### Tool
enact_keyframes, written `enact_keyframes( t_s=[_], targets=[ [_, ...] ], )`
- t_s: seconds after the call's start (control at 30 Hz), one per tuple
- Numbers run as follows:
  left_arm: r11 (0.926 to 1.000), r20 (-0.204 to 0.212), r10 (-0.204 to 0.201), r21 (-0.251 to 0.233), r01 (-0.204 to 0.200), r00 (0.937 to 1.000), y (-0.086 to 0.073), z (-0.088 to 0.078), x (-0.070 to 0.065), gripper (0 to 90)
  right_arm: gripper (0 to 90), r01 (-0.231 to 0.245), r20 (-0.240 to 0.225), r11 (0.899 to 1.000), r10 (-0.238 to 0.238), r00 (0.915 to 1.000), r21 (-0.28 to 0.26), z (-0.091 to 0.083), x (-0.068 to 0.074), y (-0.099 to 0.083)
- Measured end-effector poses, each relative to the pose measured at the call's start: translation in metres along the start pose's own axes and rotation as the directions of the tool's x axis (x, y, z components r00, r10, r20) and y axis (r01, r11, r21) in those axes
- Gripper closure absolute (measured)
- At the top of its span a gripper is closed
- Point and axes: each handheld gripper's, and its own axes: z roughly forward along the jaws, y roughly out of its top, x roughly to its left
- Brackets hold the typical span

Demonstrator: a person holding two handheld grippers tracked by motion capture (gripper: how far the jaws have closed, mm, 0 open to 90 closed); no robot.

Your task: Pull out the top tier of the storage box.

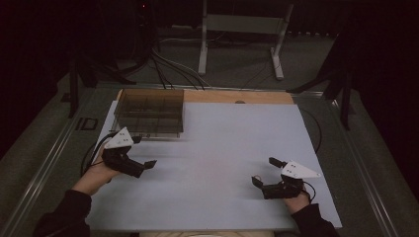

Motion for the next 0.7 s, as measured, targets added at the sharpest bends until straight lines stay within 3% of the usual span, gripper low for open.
enact_keyframes(
  t_s=[0.1,0.23,0.33,0.5,0.6,0.7],
  targets=[
    [0.9997,0.003,-0.017,-0.016,0.017,0.9998,-0.005,0.001,-0.006,0.0,2.7,0.002,-0.002,1.000,-0.002,1.0000,0.001,0.000,0.000,0.000],
    [0.9991,-0.029,-0.025,-0.034,0.024,0.9993,-0.018,0.003,-0.019,0.0,2.7,0.003,-0.003,1.000,-0.003,1.0000,0.001,0.000,0.001,0.000],
    [0.9969,-0.049,-0.061,-0.053,0.059,0.9969,-0.030,0.004,-0.028,0.0,2.7,0.006,-0.005,1.000,-0.006,1.0000,0.001,0.000,0.001,0.000],
    [0.9963,-0.040,-0.077,-0.039,0.076,0.9962,-0.041,0.008,-0.036,0.0,2.7,0.007,-0.003,1.000,-0.007,1.0000,0.009,0.000,0.001,0.000],
    [0.9968,-0.056,-0.066,-0.049,0.063,0.9963,-0.045,0.008,-0.039,0.0,2.7,0.007,-0.004,1.000,-0.007,1.0000,0.009,0.000,0.002,0.000],
    [0.9951,-0.049,-0.084,-0.055,0.082,0.9952,-0.052,0.009,-0.041,0.0,2.7,0.006,-0.004,1.000,-0.006,1.0000,0.010,0.000,0.002,0.000]
  ],
)
